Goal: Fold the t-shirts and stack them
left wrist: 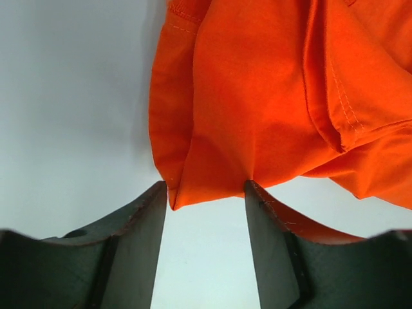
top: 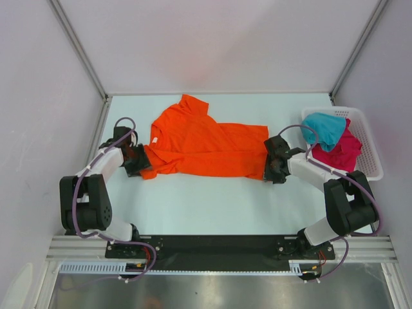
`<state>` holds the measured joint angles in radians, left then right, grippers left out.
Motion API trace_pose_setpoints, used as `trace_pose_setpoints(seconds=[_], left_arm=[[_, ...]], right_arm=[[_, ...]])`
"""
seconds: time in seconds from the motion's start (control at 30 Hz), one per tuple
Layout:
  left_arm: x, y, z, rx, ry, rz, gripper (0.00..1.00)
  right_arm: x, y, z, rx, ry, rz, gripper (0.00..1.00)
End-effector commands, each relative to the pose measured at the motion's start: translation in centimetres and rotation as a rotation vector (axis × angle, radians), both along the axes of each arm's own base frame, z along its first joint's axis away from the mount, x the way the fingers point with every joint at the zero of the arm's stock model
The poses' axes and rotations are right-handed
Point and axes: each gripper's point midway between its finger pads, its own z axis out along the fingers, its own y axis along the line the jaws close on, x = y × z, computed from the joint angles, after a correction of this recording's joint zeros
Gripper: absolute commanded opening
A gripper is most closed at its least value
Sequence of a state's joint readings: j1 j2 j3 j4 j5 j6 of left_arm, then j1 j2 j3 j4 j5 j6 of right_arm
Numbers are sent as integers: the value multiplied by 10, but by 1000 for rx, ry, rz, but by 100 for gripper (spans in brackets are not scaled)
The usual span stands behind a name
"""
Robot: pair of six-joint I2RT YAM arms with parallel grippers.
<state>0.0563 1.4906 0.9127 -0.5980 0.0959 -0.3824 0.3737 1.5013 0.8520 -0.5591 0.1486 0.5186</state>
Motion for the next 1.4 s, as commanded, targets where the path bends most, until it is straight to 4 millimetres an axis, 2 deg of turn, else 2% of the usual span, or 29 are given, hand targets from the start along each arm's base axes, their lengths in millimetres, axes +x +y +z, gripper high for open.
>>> trace_pose_setpoints(seconds=[0.0, 0.03, 0.07, 0.1, 0.17, 0.27, 0.37, 0.4, 0.57, 0.83, 0.93, 1.03, 1.17, 1.3, 1.37], left_arm=[[6, -2, -1, 0, 5, -26, 49], [6, -4, -3, -11, 8, -27, 42], [6, -5, -4, -18, 7, -30, 31], [6, -6, -5, -27, 10, -30, 10], [6, -8, -6, -33, 11, -37, 1], [8, -8, -3, -34, 1, -42, 0], [9, -5, 4, -19, -14, -43, 0], [11, -3, 8, -15, -22, -38, 0], [13, 6, 22, -3, -54, -27, 0], [4, 31, 33, -7, -85, 31, 0], [1, 33, 36, -5, -92, 32, 0], [-1, 32, 36, -13, -96, 33, 0], [-4, 31, 29, -20, -76, 31, 0], [-7, 34, 32, 5, -89, 42, 0], [-10, 34, 29, 6, -81, 42, 0]], right_arm=[[4, -1, 6, 2, -33, 8, 41], [4, -2, 6, 0, -33, 8, 41], [4, -2, 6, 0, -33, 8, 41], [5, -1, 7, 2, -35, 10, 41], [4, -1, 6, 4, -32, 14, 41], [7, -2, 4, 9, -36, 15, 37], [11, -3, 1, 19, -44, 14, 2], [12, -5, 0, 19, -45, 7, 0], [8, -25, 3, -41, -72, -59, 0], [1, -71, 34, -101, -160, -230, 0], [-2, -76, 38, -100, -172, -243, 0], [0, -66, 36, -60, -157, -212, 0], [5, -42, 26, -4, -114, -146, 1], [9, -23, 22, -2, -98, -96, 23], [11, -14, 21, 8, -101, -76, 29]])
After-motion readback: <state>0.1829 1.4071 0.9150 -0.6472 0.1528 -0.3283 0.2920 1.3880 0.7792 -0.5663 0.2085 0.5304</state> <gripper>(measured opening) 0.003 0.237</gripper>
